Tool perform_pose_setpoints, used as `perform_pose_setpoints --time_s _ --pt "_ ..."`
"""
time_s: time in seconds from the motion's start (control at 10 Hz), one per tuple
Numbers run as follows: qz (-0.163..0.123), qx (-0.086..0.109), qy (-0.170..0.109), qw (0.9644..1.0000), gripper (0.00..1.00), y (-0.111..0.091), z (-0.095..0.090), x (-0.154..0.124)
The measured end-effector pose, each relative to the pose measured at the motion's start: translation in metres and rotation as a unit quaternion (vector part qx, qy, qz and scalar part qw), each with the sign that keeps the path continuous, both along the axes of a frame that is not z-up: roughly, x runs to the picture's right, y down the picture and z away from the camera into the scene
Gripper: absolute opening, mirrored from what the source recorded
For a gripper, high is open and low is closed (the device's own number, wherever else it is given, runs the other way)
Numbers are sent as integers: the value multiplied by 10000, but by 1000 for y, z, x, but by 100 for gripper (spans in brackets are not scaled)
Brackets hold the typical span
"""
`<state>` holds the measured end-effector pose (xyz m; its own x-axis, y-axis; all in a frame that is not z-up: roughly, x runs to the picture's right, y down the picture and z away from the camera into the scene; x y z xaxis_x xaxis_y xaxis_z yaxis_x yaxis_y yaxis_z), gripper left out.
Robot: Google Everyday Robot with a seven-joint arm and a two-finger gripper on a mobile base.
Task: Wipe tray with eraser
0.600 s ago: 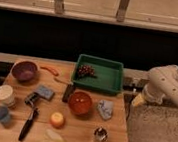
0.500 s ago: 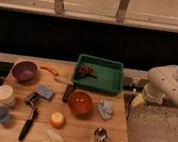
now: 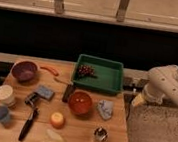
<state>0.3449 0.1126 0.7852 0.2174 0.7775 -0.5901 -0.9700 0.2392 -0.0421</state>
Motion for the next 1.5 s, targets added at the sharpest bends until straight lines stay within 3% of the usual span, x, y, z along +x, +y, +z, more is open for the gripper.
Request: perform_pose_setpoints --time_s 1.5 --pt "-75 51 35 10000 80 1 -2 -1"
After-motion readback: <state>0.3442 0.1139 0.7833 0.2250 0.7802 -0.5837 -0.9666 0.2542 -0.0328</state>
